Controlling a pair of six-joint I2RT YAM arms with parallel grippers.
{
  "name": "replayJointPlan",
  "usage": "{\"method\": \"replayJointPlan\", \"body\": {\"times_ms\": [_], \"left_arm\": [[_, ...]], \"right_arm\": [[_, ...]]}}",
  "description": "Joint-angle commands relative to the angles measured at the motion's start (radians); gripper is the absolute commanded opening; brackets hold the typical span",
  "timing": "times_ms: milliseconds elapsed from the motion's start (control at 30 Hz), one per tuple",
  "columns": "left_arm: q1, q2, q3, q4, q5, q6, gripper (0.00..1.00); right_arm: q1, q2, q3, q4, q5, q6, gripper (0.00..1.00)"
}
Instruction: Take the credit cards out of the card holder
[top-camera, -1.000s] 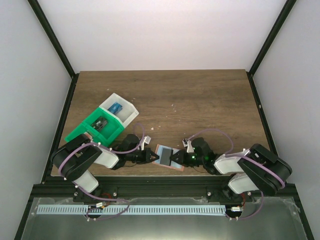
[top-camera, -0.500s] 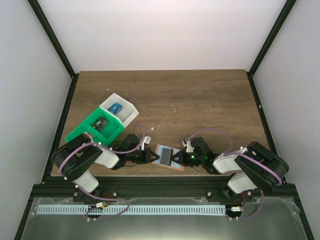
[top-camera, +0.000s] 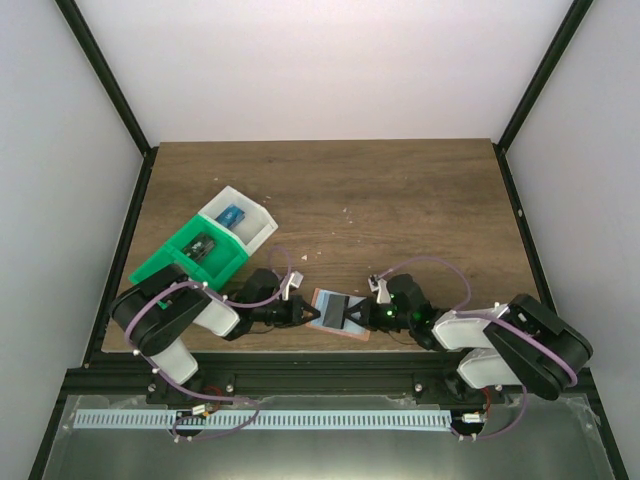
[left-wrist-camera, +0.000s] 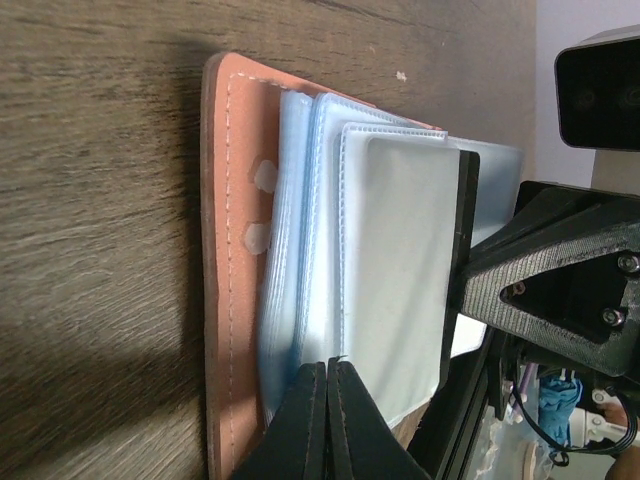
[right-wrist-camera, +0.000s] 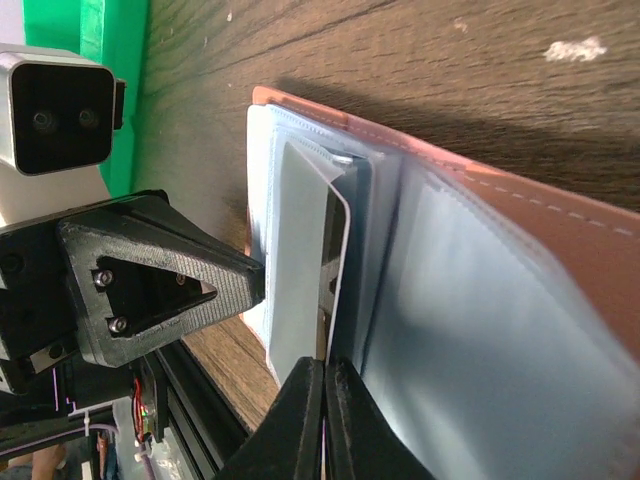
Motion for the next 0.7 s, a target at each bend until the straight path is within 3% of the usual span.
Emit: {"method": "replayJointPlan", "body": {"times_ms": [0,667], "left_arm": [[-0.004,0.043,-0.034,-0.1,-0.058,0.005,0.0],[-0.004,0.037,-0.021,-0.143,-0.076,0.016,0.0]], "right_arm": [[-0.018,-0.01,-0.011,-0.04,0.028,-0.021,0.04],[-0.064,-0.115,-0.029,-0.185,0.064,-0.058,0.01]]}}
